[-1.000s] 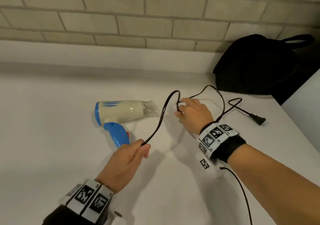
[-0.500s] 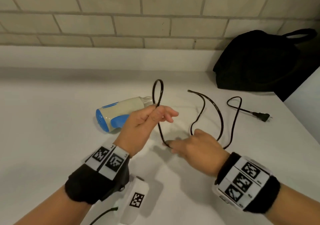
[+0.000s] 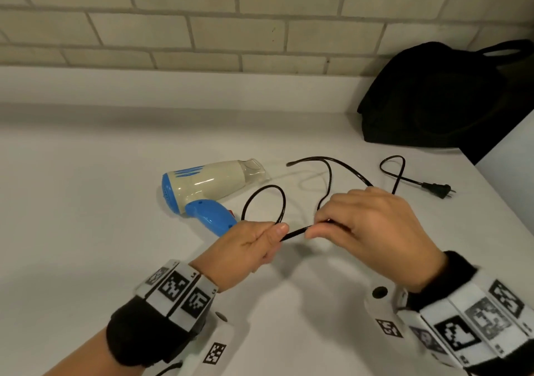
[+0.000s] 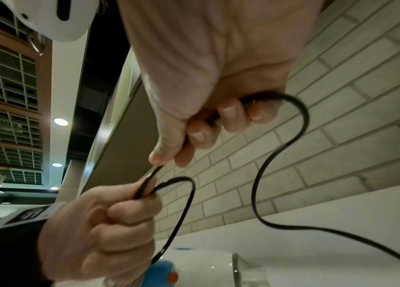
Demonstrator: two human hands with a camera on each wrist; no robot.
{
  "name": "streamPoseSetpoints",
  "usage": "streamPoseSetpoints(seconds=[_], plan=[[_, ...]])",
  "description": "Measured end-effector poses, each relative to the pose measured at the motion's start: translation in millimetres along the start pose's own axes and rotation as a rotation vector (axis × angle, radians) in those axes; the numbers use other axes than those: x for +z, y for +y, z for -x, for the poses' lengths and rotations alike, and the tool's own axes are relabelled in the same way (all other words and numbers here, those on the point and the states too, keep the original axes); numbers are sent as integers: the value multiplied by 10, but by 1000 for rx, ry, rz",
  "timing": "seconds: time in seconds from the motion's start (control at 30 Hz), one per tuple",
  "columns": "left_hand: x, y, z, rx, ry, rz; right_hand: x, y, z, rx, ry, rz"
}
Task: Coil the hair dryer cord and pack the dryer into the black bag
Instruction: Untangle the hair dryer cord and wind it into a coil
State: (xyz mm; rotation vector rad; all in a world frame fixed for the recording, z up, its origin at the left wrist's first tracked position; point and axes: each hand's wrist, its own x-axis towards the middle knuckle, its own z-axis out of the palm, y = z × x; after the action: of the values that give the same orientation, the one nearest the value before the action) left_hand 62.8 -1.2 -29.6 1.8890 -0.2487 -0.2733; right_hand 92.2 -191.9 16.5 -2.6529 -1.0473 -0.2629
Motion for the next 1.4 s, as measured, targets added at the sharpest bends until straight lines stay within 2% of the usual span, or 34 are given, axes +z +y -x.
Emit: streamPoseSetpoints(seconds=[0.07, 0.23, 0.43, 0.53, 0.67, 0.77, 0.83, 1.13, 1.27, 1.4], plan=[[-49, -10, 12, -35, -52, 103, -82, 62, -16, -14, 14, -106], [-175, 99, 35, -1, -165, 306, -61, 108, -143, -68, 59, -356], [-316, 195, 55, 38, -202, 405, 231, -64, -389, -83, -198, -510], [-290, 182, 87, -1, -226, 430, 287, -115, -458, -24, -160, -637], [-195, 93, 128, -78, -228, 475, 142, -7, -482, 23, -196, -753], [-128, 33, 144, -93, -214, 440, -106, 56, -440, 37, -371, -873], [-94, 28, 138, -93, -215, 395, -197, 72, -420, 26, -419, -914], [49, 149, 101, 20, -189, 262, -67, 188, -533, -4, 18, -1223], [100, 200, 104, -14, -166, 281, 85, 110, -619, 77, 103, -1259], [56, 221, 87, -16, -52, 474, 405, -12, -625, 187, 56, -1103]])
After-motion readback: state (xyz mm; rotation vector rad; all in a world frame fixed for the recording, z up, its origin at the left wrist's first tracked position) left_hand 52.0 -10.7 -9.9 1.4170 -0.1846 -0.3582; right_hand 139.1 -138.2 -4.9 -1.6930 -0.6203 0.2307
